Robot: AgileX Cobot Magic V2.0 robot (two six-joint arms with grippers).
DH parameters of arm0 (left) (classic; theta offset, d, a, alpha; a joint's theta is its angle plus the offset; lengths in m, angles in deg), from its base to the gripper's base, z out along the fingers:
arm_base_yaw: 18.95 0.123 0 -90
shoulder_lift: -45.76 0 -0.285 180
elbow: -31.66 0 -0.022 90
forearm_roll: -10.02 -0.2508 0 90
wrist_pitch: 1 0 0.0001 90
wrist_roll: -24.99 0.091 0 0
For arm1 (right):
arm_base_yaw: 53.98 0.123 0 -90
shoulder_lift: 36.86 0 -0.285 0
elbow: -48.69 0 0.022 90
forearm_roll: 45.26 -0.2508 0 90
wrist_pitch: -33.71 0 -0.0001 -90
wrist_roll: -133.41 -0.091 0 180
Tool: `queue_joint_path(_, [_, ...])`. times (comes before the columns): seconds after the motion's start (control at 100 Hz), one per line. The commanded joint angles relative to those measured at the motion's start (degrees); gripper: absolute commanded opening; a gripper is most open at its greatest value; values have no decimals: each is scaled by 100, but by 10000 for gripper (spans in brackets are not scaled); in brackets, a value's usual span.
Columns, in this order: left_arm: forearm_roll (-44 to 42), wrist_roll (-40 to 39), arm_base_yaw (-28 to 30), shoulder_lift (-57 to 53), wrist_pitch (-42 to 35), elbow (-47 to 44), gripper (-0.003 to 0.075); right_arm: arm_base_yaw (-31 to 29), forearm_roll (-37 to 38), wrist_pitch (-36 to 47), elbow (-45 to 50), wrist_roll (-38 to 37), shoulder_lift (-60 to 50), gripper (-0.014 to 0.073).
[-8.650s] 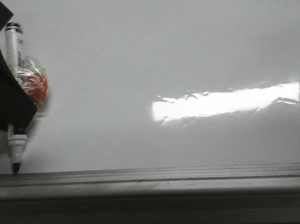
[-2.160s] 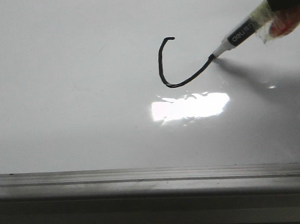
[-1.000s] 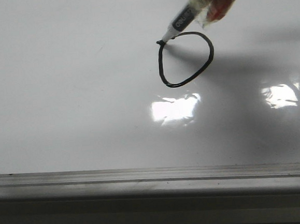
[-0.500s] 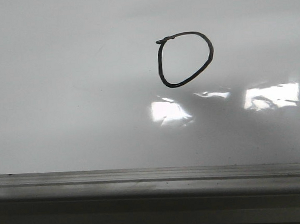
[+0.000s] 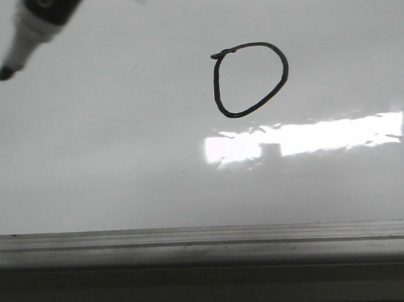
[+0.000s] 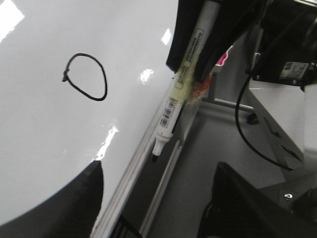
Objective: Write number 0 on whiteboard
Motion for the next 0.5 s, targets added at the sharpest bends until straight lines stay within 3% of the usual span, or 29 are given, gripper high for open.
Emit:
queue_joint_path(0.0, [462,88,-8,227,-88,278,494,165,-102,593,-198,51,38,-48])
queue_joint_path(0.22, [715,98,-8,749,640,508,494,535,-131,858,-271,51,165,-48])
queue_joint_path(0.49, [746,246,-8,878,585,570,493,975,-131,1032,-707,51,411,-49])
